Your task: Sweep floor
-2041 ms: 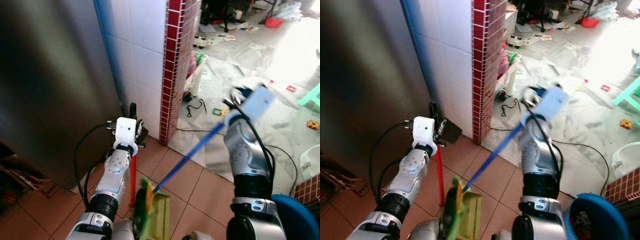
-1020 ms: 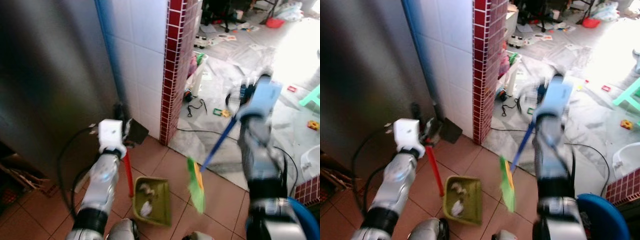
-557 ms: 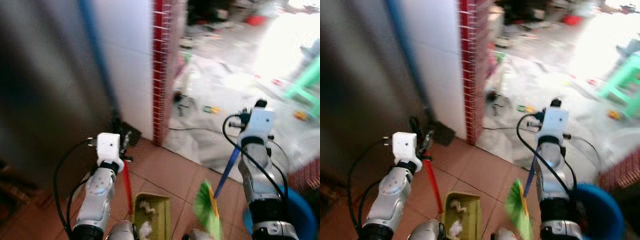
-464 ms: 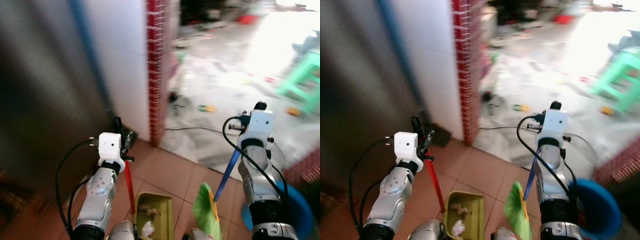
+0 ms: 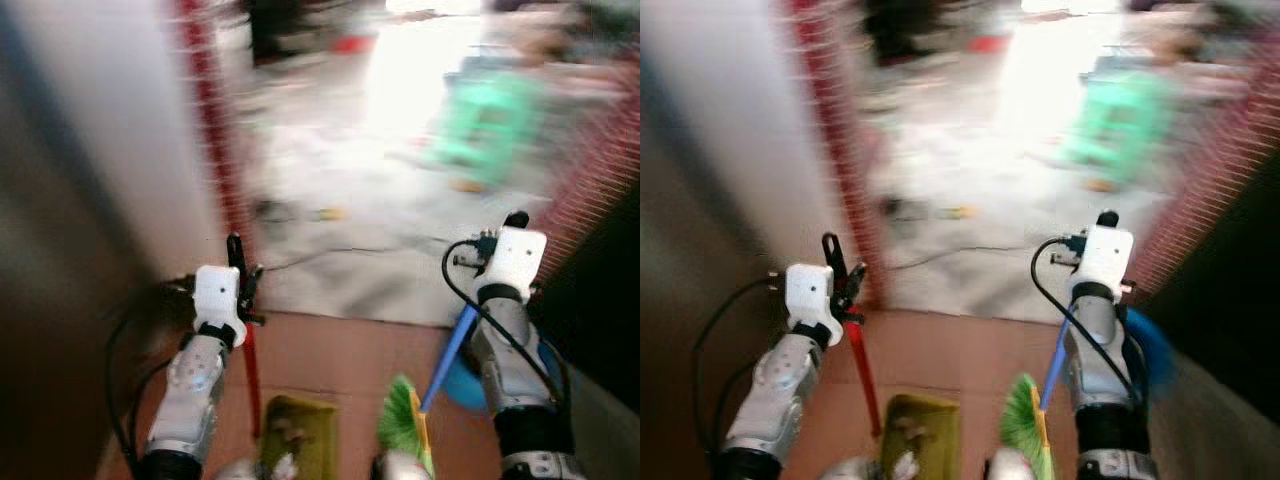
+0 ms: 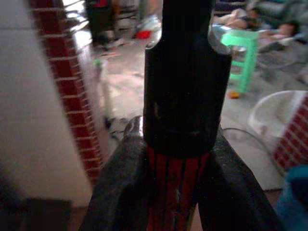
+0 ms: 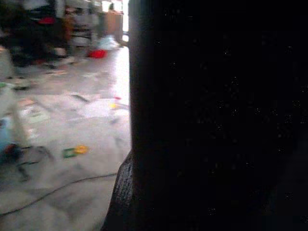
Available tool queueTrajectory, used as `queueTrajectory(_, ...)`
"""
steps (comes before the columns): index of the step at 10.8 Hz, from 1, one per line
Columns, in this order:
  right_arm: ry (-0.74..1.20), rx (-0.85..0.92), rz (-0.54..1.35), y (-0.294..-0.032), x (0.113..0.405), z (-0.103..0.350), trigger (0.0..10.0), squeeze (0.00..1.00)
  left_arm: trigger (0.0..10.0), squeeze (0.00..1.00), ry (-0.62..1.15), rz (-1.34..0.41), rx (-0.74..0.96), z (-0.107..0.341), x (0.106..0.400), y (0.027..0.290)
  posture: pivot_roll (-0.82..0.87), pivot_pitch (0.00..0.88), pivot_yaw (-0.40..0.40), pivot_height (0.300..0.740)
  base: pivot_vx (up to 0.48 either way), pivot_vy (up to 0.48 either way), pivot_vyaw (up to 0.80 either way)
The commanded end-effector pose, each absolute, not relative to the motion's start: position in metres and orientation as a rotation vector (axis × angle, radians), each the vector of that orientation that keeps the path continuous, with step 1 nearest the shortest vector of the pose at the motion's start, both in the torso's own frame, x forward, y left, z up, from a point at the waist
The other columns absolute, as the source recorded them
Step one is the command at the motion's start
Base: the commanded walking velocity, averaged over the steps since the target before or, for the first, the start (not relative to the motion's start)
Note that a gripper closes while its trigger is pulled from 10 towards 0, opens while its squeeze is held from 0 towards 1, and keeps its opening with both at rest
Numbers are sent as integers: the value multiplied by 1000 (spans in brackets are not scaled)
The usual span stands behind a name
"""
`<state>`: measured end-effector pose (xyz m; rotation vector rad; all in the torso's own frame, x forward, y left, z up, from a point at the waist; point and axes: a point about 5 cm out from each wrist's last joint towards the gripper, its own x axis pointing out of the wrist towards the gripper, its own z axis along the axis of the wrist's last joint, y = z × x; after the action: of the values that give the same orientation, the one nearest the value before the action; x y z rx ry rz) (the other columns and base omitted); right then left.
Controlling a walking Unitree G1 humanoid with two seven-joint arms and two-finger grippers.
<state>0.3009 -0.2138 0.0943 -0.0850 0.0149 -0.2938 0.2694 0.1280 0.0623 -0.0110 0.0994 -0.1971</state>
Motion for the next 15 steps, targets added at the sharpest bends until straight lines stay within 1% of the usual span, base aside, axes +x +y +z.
queueTrajectory(1, 15, -88, -295, -213, 304, 96, 10000, 0, 10000, 0, 39, -214, -27, 77, 275, 123, -99, 0, 34, 740, 0, 285, -800)
queueTrajectory(3, 13, -85, -294, -213, 304, 95, 10000, 0, 10000, 0, 41, -221, -24, 77, 275, 123, -100, 0, 36, 740, 0, 277, -800)
queueTrajectory(5, 12, -82, -293, -213, 304, 95, 10000, 0, 10000, 0, 45, -222, -25, 77, 274, 122, -103, 0, 31, 740, 0, 276, -231)
queueTrajectory(7, 5, -79, -269, -212, 301, 93, 10000, 0, 10000, 0, 30, -226, -21, 78, 273, 123, -104, 0, 23, 740, 0, 0, 0)
queueTrajectory(8, 17, -75, -260, -213, 293, 88, 10000, 0, 10000, 0, 24, -214, -26, 80, 269, 128, -102, 0, 21, 740, 0, 0, 0)
queueTrajectory(11, 45, -67, -260, -213, 284, 80, 10000, 0, 10000, 0, 36, -219, -21, 78, 263, 134, -101, 0, 25, 740, 0, 0, 0)
queueTrajectory(15, 39, -71, -260, -214, 286, 83, 10000, 0, 10000, 0, 46, -241, -26, 78, 262, 129, -106, 0, 30, 740, 0, 0, -556)
